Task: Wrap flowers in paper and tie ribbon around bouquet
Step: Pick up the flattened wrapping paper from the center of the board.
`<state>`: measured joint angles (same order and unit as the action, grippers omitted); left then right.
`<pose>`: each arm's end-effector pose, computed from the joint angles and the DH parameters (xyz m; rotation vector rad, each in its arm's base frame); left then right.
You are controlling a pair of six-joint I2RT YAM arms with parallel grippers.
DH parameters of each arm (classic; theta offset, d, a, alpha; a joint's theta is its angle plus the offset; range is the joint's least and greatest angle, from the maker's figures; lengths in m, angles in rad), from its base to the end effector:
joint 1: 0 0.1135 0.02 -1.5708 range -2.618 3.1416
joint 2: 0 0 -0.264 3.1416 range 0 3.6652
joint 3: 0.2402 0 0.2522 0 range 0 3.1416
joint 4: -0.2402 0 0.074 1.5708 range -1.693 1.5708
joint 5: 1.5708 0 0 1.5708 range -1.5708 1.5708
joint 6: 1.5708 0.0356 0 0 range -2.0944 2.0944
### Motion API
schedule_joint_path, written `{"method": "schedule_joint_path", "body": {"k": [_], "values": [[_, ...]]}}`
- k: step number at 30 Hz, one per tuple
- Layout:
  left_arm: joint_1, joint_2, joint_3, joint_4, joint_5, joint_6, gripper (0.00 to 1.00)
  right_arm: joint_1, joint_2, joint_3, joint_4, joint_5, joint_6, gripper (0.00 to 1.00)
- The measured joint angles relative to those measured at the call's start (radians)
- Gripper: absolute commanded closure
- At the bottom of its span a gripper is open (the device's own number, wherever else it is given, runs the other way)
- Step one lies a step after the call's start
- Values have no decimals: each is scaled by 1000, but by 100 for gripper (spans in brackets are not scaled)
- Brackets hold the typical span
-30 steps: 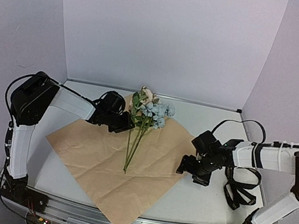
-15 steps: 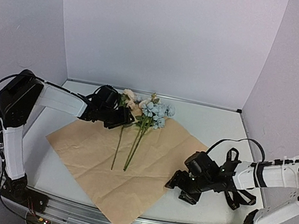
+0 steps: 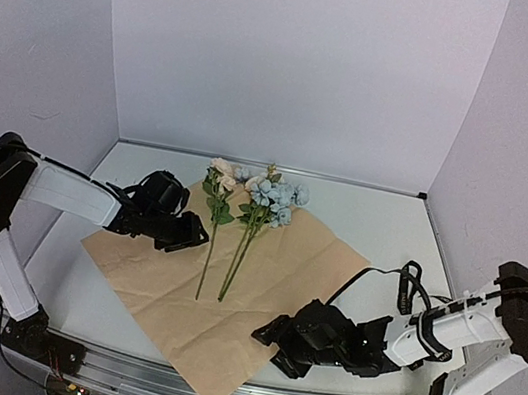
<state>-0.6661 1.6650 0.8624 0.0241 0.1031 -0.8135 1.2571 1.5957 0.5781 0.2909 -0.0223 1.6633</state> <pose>0.2620 -0.2106 0.1650 -0.1305 2.5023 -0.8018 0.0882 0.2744 0.1277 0.5517 2.7486 1.2546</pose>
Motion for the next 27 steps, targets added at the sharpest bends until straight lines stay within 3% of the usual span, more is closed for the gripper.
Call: {"method": "schedule_joint_path", "body": {"k": [5, 14, 17, 27], "values": [[-16, -48, -7, -7, -2, 10, 54, 28, 1, -14, 16, 46, 43, 53], [-112, -276, -80, -62, -31, 56, 51, 29, 1, 30, 20, 55, 66, 98], [-197, -335, -111, -84, -62, 59, 49, 29, 1, 42, 25, 58, 70, 100], [-650, -455, -144, -168, -286, 124, 35, 29, -7, 83, -5, 81, 180, 100]]}}
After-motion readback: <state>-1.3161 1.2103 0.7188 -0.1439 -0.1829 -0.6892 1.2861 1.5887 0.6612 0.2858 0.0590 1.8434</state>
